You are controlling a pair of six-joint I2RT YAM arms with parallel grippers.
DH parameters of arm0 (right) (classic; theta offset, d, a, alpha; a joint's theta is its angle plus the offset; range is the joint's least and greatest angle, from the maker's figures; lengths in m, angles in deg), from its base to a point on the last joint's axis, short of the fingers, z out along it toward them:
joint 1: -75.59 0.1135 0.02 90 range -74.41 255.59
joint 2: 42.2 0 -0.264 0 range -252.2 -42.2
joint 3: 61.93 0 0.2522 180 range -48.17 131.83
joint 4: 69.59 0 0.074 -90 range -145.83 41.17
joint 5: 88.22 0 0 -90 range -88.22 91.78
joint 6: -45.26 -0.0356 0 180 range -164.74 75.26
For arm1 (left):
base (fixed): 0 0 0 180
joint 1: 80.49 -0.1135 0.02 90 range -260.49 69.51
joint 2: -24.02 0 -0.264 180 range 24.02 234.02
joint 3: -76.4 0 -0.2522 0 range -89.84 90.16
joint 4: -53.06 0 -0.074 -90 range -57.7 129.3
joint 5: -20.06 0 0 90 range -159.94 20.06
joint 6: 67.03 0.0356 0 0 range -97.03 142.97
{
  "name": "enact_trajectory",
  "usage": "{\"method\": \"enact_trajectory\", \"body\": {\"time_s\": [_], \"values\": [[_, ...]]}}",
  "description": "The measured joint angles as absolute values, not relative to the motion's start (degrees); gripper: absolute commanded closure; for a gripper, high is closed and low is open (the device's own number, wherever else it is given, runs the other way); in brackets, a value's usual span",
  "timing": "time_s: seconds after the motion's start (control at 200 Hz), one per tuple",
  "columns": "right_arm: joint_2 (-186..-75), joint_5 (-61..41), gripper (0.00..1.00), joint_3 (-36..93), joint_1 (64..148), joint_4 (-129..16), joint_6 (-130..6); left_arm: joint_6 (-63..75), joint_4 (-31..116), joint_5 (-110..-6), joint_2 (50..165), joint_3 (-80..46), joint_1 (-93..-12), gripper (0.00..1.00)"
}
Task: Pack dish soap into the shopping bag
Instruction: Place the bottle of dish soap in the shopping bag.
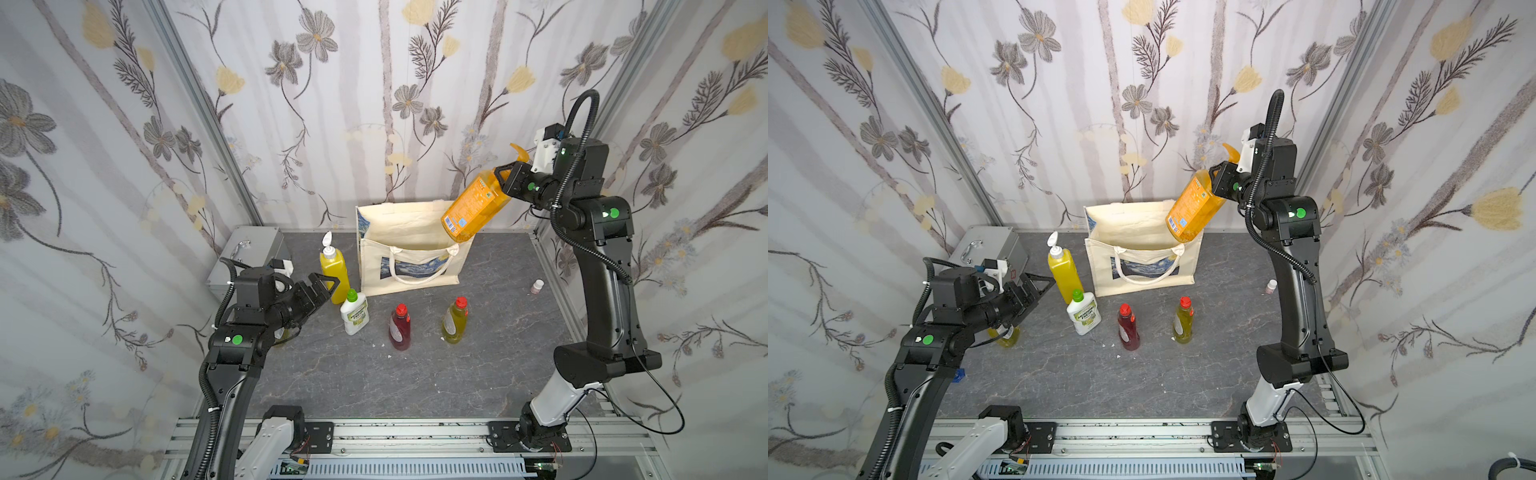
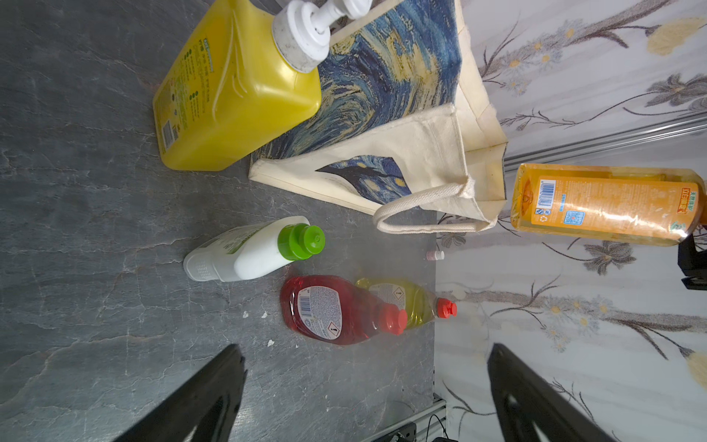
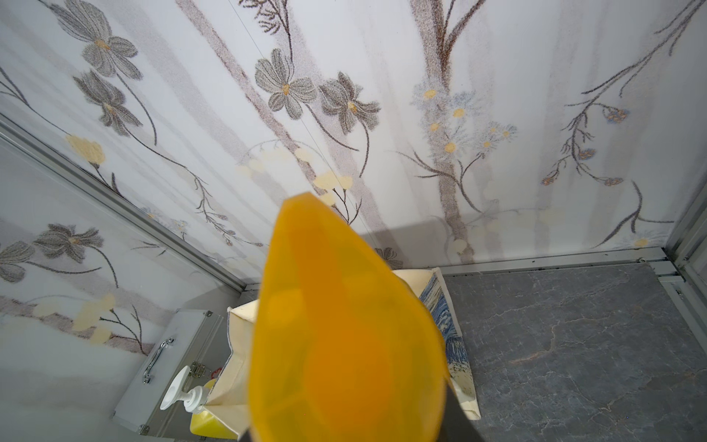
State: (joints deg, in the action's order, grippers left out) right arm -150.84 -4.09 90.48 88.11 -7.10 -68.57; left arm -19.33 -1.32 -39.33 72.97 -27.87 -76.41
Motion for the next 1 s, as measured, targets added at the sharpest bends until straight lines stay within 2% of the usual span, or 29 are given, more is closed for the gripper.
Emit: {"method": "enact_trajectory", "body": {"time_s": [0.669,0.999], "values": [[-160.8,-2.4,0.89,89.8,91.7,-14.8,-66.1,-19.4,-1.4,-41.9,77.4,-25.5,-76.4,0.00],[-159.3,5.4,0.88,81.8,93.8,-15.6,-61.3,-19.4,-1.2,-41.9,79.0,-24.2,-76.4,0.00]]}}
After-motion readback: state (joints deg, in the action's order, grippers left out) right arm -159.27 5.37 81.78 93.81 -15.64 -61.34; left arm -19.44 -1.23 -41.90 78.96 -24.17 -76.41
